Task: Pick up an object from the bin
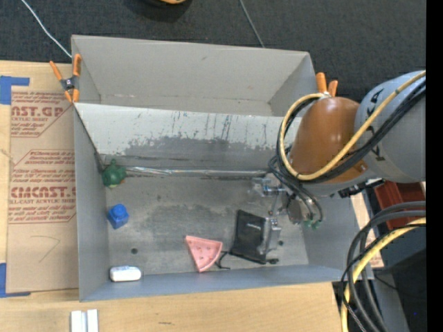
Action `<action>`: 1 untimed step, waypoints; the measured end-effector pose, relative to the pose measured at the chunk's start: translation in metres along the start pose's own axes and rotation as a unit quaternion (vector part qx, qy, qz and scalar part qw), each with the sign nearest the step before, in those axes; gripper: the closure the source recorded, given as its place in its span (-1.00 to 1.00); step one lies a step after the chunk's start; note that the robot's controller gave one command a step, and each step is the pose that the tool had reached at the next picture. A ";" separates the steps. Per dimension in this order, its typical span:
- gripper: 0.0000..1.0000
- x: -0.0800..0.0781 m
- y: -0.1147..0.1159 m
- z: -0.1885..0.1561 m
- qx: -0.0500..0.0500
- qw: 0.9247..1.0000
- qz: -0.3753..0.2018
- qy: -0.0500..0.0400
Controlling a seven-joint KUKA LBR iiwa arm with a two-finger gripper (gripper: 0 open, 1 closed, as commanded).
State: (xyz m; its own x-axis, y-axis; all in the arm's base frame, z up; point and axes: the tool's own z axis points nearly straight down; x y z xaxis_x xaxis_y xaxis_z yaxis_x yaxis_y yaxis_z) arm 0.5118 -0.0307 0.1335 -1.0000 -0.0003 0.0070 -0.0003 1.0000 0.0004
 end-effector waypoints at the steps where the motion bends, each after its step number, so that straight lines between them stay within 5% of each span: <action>1: -1.00 -0.002 0.000 -0.005 0.000 1.000 0.000 -0.004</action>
Offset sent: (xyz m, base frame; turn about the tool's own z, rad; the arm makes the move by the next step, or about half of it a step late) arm -0.0070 0.0142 -0.0635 -0.4103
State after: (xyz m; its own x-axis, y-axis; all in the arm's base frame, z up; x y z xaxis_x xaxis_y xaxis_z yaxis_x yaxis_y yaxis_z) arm 0.5135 -0.0307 0.1380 -1.0000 -0.0009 -0.0005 -0.0009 1.0000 -0.0001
